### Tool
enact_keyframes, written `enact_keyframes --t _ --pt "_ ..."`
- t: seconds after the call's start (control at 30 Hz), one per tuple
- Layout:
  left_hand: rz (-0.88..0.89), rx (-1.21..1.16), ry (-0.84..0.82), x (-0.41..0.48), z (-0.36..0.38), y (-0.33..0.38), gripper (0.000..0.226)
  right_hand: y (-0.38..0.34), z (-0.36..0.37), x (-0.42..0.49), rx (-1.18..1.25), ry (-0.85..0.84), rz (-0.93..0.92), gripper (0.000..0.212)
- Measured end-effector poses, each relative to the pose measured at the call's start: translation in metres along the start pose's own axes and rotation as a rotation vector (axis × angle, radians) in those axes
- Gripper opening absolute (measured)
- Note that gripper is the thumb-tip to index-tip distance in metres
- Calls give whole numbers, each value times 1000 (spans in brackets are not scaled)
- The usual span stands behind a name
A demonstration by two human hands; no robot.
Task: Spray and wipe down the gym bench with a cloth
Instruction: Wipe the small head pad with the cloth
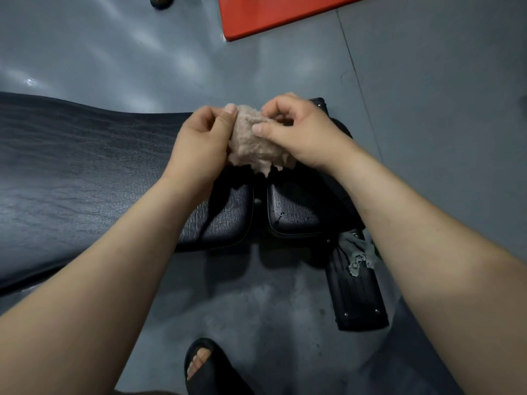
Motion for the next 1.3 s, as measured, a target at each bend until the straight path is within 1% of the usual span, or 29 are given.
enact_keyframes --t 0.1,0.17,0.23,0.33,0.4,0.47,0.53,0.63,0.67,0.7,0.8,0.83,0.9,0.97,1.03,1.1,1.17,1.2,1.3 --pt "45 170 58 9 -2 -11 20 7 -28 6 34 187 92 20" --pt "168 422 88 11 3 -9 12 16 -51 8 3 314 144 20" --pt "302 627 36 12 15 -8 9 28 -68 10 -5 402 181 14" --pt "457 896 -135 15 39 -24 25 41 -77 14 -63 446 203 16" --pt "543 1018 -110 12 43 -32 33 46 -73 18 -88 421 190 21" --pt "596 1033 -37 10 41 -37 27 44 -68 23 -118 402 144 28" --pt "614 1040 -1 10 42 -39 19 37 -62 28 -206 402 68 38" --pt "624 1048 11 14 43 -41 14 25 -43 38 -394 375 -126 42" --pt "632 1048 15 15 43 -42 13 24 -33 40 -447 336 -184 42" --pt "640 1050 16 14 44 -41 12 26 -23 41 -482 262 -210 41" --pt "646 1071 16 13 46 -41 13 41 2 47 -551 -50 -173 37" --pt "643 1080 18 13 46 -41 13 45 5 48 -557 -120 -169 38" --pt "639 1092 18 13 46 -42 12 48 9 52 -565 -189 -176 38" --pt "640 1090 27 14 46 -42 13 45 22 55 -585 -223 -230 36" --pt "643 1080 36 14 46 -42 15 43 34 58 -595 -232 -255 33" --pt "650 1075 40 14 47 -41 17 41 33 57 -585 -199 -247 31" --pt "654 1076 38 13 48 -41 18 38 25 53 -515 -154 -239 32" --pt "653 1075 37 13 48 -41 16 38 18 51 -464 -119 -215 33" --pt "641 1069 39 13 48 -41 10 48 -6 49 -300 -4 -31 30"
Point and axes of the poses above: each hand's wrist, its own x-axis towards the middle knuckle, its own z-axis out of the palm, y = z × x, the point moved 7 cm from there along x, towards the middle knuckle, and after that the axes turned 2 degrees about y, right-handed, at the moved point
